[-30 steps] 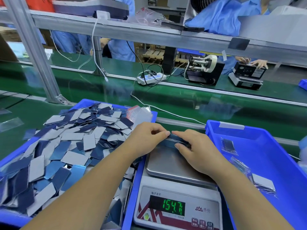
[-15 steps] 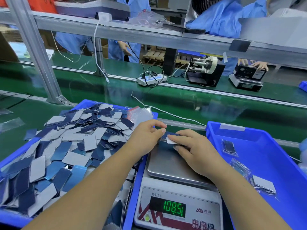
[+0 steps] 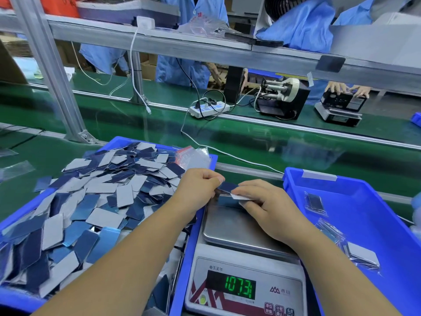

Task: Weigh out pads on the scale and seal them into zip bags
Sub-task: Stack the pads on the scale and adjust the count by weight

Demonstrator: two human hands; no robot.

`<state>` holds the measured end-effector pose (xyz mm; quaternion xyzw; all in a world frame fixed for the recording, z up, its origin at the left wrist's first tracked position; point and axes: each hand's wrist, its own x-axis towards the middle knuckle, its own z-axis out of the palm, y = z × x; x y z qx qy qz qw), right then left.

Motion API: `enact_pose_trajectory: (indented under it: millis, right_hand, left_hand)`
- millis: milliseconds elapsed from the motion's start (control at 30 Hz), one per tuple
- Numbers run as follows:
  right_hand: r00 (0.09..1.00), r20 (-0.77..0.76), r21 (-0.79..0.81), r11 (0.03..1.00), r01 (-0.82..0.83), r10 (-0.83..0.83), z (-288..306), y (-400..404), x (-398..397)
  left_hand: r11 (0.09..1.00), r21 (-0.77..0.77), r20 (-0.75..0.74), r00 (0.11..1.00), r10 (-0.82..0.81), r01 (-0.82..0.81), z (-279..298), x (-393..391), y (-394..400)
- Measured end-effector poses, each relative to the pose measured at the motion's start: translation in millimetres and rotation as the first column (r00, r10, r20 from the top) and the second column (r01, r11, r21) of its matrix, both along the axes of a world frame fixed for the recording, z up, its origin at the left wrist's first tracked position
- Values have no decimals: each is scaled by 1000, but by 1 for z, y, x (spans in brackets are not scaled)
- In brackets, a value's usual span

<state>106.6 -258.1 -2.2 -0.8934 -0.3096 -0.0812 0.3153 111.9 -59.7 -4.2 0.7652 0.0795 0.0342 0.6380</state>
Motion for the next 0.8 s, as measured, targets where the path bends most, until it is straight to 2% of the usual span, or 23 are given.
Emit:
enact_pose_trajectory:
  millis: [100, 233, 267, 333, 433, 600, 700, 800]
  right_hand:
    - [1000, 1, 20, 1000, 3, -3, 2, 1, -1]
    - [1000, 25, -1, 1000, 10, -10, 3, 2, -2]
    - [1000, 23, -1, 1000, 22, -22, 3, 2, -3]
    - [998, 33, 13, 999, 50, -51, 3, 2, -4]
    - [994, 36, 47, 994, 102, -104, 4, 1, -4]
    - [992, -2, 53, 991, 125, -125, 6, 0, -3]
    - [992, -22, 56, 991, 122, -121, 7, 0, -4]
    - [994, -75, 74, 994, 85, -80, 9, -1, -5]
  left_hand:
    - [999, -21, -78, 996, -35, 33, 4, -2, 3]
    - [993, 8, -101, 988, -119, 120, 7, -3, 7]
    - [990, 45, -102, 986, -132, 137, 7, -3, 9]
    - [962, 216, -103, 984, -146, 166, 6, -4, 11]
    - [858, 450, -61, 966, -249, 250, 5, -5, 10]
    - [844, 393, -5, 919, -395, 365, 9, -11, 12]
    - [814, 487, 82, 911, -405, 318, 4, -12, 6]
    - [816, 505, 144, 905, -400, 281, 3, -13, 2]
